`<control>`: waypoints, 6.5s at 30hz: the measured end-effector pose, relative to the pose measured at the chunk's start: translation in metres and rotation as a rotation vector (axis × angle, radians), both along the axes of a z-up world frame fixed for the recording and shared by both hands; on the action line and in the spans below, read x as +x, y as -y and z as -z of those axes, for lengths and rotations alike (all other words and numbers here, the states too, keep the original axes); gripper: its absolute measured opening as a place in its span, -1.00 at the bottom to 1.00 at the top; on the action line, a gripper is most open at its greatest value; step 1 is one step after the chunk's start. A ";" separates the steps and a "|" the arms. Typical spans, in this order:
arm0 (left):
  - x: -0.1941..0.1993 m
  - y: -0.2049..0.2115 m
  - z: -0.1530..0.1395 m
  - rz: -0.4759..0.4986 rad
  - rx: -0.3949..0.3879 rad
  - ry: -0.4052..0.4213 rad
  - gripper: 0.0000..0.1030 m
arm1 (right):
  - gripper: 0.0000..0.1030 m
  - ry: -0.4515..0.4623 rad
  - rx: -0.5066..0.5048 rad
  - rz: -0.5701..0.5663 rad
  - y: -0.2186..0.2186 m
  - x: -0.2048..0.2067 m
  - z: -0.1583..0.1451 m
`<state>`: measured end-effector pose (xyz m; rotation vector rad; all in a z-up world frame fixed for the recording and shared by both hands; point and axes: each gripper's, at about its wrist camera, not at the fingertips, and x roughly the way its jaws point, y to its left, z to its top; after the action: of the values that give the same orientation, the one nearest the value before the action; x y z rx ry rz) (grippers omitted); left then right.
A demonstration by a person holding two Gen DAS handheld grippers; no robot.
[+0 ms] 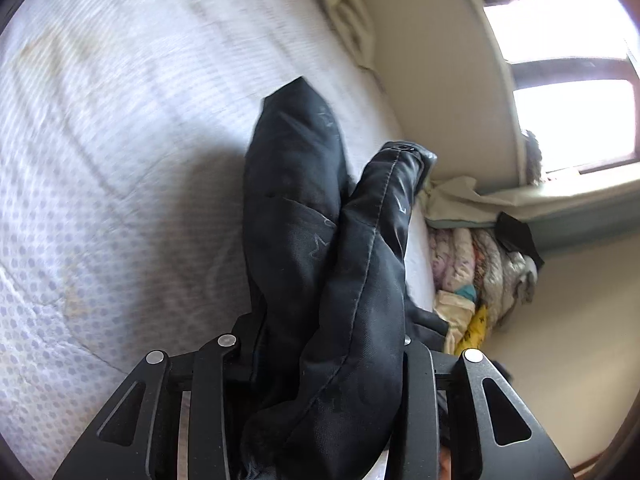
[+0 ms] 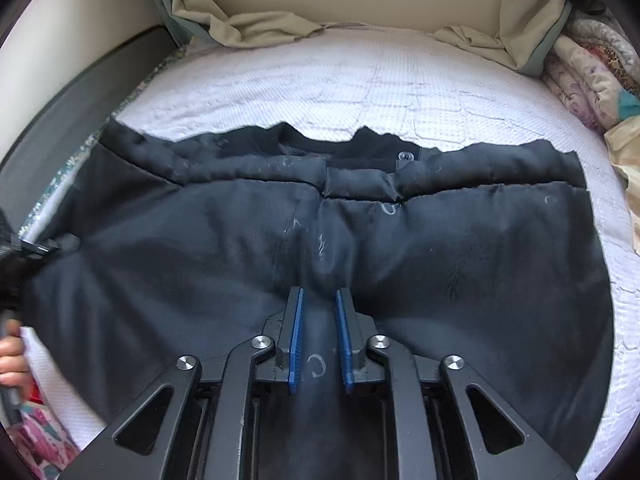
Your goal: Fold large clothes
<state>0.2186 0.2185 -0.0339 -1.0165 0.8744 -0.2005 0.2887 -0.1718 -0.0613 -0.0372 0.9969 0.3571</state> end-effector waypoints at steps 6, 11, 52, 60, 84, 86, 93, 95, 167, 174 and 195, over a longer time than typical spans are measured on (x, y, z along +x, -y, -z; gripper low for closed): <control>0.001 0.028 -0.043 0.076 0.021 0.112 -0.26 | -1.00 -0.029 0.034 0.022 0.006 0.013 0.023; 0.004 0.074 -0.083 0.158 0.083 0.216 -0.26 | -1.00 -0.041 0.081 0.044 0.012 0.019 0.036; -0.008 0.342 -0.080 0.438 0.618 0.321 -0.25 | 0.67 -0.134 0.950 0.278 0.242 -0.021 -0.049; -0.013 0.362 -0.071 0.464 0.732 0.336 -0.24 | 0.56 -0.178 0.770 0.132 0.168 0.006 -0.048; -0.007 0.480 -0.046 0.521 0.913 0.335 -0.25 | -0.67 -0.117 0.551 0.162 0.248 0.004 -0.035; -0.006 0.488 -0.041 0.525 0.925 0.338 -0.25 | -0.67 -0.120 0.544 0.167 0.254 0.004 -0.031; -0.004 0.508 -0.030 0.603 0.993 0.322 -0.06 | -0.67 -0.171 0.509 0.169 0.264 0.014 0.003; -0.004 0.501 -0.038 0.646 0.953 0.311 0.15 | -0.66 -0.175 0.519 0.164 0.265 0.014 0.007; -0.027 0.389 -0.017 0.731 0.793 0.340 0.61 | -0.82 -0.046 0.202 0.284 0.221 -0.054 0.005; -0.034 0.400 -0.007 0.745 0.921 0.372 0.63 | -0.39 0.025 0.343 0.318 0.251 -0.082 -0.059; -0.033 0.399 -0.008 0.801 0.941 0.398 0.64 | -0.47 -0.034 0.049 0.253 0.161 0.055 -0.079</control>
<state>0.1858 -0.1806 -0.0260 0.2825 0.8244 -0.5742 0.3441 -0.3331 0.0182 0.1391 1.0129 0.1509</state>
